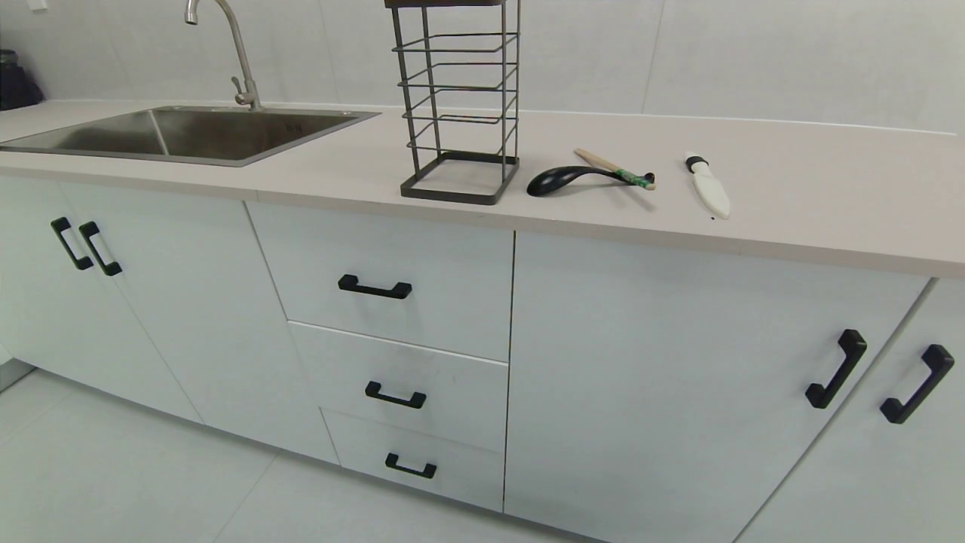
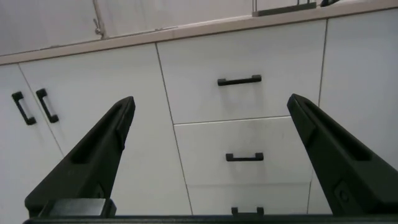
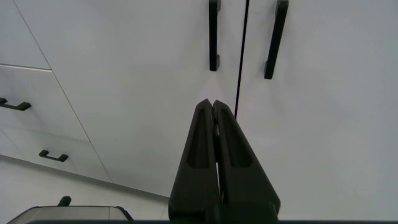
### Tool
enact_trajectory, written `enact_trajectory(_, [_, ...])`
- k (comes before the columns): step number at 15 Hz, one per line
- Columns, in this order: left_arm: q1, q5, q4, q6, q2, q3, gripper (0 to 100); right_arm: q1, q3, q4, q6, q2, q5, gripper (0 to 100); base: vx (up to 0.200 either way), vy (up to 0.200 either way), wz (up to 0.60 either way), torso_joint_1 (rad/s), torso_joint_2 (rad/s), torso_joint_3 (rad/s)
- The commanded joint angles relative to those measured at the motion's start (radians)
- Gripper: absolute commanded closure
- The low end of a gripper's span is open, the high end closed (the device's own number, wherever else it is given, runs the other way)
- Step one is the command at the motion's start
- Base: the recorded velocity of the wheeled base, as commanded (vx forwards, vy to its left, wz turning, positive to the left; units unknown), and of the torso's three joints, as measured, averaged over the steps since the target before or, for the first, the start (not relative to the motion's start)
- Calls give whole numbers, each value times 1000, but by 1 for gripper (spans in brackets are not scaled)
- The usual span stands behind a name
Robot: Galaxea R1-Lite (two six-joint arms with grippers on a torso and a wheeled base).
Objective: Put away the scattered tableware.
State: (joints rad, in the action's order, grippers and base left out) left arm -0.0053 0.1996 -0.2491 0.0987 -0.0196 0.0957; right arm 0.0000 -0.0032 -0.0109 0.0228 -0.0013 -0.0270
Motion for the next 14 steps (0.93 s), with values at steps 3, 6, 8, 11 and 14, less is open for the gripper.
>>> enact_trajectory(3, [2,93,37,6,-99,116,0,0,0,0,0,1,-1,100,0,0,0,0,0,0])
enact_trajectory(6, [2,150,41,4,-267,176,0,0,0,0,0,1,-1,100,0,0,0,0,0,0])
enact_trajectory(8, [-2,172,39,3,-349,206,0,0,0,0,0,1,-1,100,0,0,0,0,0,0])
enact_trajectory(11, [2,173,41,18,-438,231,0,0,0,0,0,1,-1,100,0,0,0,0,0,0])
enact_trajectory(14, [-4,175,41,225,-536,266,0,0,0,0,0,1,-1,100,0,0,0,0,0,0])
